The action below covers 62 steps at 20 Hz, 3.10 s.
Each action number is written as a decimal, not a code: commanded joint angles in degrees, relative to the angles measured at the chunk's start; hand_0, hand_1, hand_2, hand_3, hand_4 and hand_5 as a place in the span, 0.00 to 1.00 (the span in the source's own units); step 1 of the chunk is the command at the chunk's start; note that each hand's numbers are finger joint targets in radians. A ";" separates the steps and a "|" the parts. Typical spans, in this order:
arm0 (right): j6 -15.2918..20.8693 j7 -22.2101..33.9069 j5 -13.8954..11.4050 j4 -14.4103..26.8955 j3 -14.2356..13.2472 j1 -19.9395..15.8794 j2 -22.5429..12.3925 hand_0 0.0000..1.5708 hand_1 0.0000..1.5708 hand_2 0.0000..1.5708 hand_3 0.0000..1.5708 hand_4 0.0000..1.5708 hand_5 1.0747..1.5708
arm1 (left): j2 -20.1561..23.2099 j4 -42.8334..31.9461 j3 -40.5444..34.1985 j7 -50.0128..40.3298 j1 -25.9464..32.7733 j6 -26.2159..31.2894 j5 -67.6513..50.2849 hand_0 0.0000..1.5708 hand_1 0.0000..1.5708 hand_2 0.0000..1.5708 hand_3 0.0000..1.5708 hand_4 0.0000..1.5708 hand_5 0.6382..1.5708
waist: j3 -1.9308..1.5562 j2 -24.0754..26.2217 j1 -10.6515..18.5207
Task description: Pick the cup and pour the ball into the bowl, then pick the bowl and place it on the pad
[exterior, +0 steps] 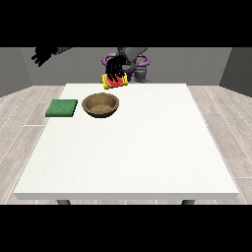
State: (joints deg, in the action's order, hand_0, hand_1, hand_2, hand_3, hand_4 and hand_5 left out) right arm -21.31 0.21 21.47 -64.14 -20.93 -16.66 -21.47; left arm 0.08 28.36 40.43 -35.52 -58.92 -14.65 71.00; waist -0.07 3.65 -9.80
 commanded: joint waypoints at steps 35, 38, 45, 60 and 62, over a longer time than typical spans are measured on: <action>15.00 -11.63 -3.25 7.07 -2.98 1.60 9.96 0.00 0.00 0.00 0.00 0.47 0.99 | 20.99 36.74 -59.14 27.16 9.31 27.01 -75.81 0.00 0.00 0.00 0.00 0.67 0.99 | 0.05 -9.96 21.87; 11.05 -14.73 -2.62 13.22 -3.92 -1.41 7.02 0.00 0.00 0.00 0.00 0.46 0.99 | 23.44 37.98 -60.39 23.82 6.88 29.04 -78.51 0.00 0.00 0.00 0.00 0.66 0.99 | 0.00 -12.76 21.90; 13.15 -19.14 -5.78 19.20 0.03 -4.17 10.82 0.00 0.00 0.00 0.00 0.37 0.98 | 28.54 38.76 -64.13 25.34 14.18 32.32 -82.22 0.00 0.00 0.00 0.00 0.64 0.96 | 0.04 -11.30 18.93; 13.96 -30.44 -6.15 27.28 -1.57 -6.87 11.20 0.00 0.00 0.00 0.00 0.29 0.95 | 31.34 46.71 -64.64 22.29 14.70 35.02 -87.29 0.00 0.00 0.00 0.00 0.65 0.97 | 0.03 -18.01 22.80; 15.60 -24.02 -5.57 27.66 -1.52 -11.85 9.49 0.00 0.00 0.00 0.00 0.28 0.95 | 29.71 47.28 -63.71 23.37 15.75 32.83 -85.69 0.00 0.00 0.00 0.00 0.65 0.96 | 0.05 -16.77 22.03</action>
State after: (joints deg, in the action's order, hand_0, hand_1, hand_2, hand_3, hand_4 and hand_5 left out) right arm -7.76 -27.47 15.86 -38.75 -22.82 -25.12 -12.26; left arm 30.91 74.89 -23.84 -12.78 -45.25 19.18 -15.28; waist 1.03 -13.54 12.28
